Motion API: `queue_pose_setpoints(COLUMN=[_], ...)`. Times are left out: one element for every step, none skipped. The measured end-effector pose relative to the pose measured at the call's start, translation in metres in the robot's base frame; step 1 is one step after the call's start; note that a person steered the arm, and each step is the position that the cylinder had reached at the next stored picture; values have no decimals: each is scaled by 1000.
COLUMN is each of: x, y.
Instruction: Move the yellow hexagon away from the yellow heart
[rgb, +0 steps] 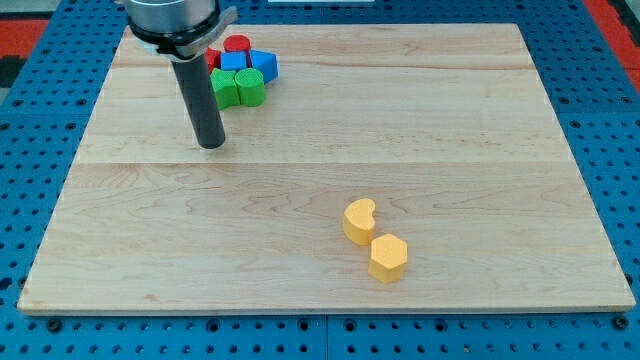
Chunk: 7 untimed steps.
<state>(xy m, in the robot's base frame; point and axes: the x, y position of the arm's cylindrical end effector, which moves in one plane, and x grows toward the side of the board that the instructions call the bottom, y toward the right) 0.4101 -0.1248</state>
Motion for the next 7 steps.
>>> queue_pose_setpoints(x=[0, 0, 1, 1, 35, 85, 130], y=[20, 33, 53, 96, 155, 217, 232])
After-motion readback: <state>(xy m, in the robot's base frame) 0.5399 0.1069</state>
